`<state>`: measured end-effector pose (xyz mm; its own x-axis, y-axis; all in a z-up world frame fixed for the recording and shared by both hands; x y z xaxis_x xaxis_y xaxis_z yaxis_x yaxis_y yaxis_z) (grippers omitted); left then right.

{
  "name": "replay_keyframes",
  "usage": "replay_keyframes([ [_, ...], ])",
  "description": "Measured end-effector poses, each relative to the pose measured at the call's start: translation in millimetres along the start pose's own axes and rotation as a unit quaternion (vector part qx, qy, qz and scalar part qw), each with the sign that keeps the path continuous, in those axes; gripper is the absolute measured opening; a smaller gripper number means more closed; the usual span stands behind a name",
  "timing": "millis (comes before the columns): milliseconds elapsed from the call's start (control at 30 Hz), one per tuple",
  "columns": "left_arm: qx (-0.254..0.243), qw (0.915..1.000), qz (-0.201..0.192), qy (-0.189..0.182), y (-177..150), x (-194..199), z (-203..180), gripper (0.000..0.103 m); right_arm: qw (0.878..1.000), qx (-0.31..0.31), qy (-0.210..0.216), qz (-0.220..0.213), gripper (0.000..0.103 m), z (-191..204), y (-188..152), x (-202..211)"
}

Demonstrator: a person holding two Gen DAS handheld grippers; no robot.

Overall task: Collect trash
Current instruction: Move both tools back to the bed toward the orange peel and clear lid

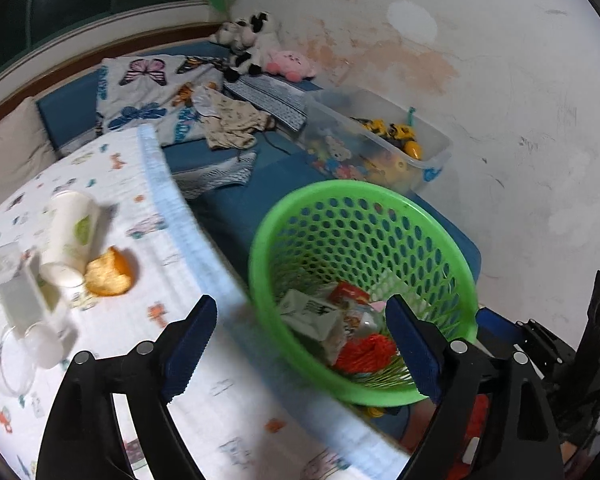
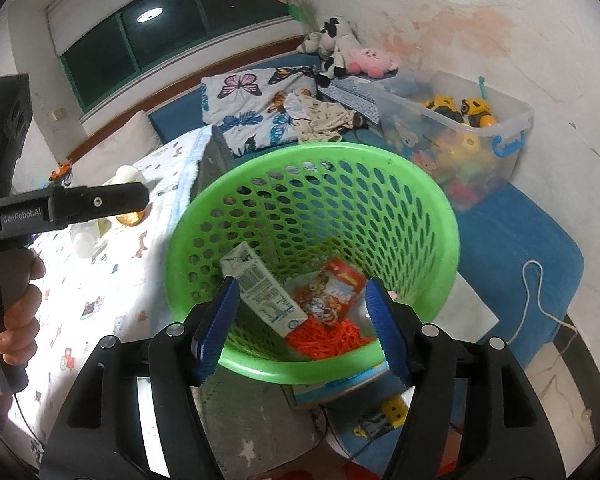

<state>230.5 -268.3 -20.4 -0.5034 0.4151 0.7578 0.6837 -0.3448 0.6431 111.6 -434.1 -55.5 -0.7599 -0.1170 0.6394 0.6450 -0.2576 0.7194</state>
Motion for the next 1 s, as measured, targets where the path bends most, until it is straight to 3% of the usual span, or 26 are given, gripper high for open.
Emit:
replay_keyframes([
  [500, 0.038, 0.9979, -0.029, 0.044, -34.5, 55.9, 77.6, 0.064, 0.998, 0.051, 0.038, 0.006, 0.066, 59.9, 10.1, -8.8],
  [833, 0.079, 0.9924, -0.04, 0.085, -47.3, 89.0, 138.0, 0.065, 0.991, 0.104, 0.079, 0.021, 0.066, 121.9, 20.5, -31.0],
  [1000, 0.098, 0.9877, -0.041, 0.115, -57.7, 100.8, 169.6, 0.077, 0.986, 0.127, 0.101, 0.033, 0.066, 153.4, 28.6, -47.0],
])
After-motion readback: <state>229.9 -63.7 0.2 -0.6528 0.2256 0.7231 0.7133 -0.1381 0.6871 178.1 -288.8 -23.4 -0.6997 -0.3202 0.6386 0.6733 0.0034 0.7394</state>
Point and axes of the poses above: each gripper's, at about its wrist camera, not at the fingertips, and x roughly against the way its jaws point, z to its left, y to its top, the point moved 4 cm from there along -x, roughly the way its jaws point, and after that the axes turned 3 degrees about y, right-handed, at the moved point
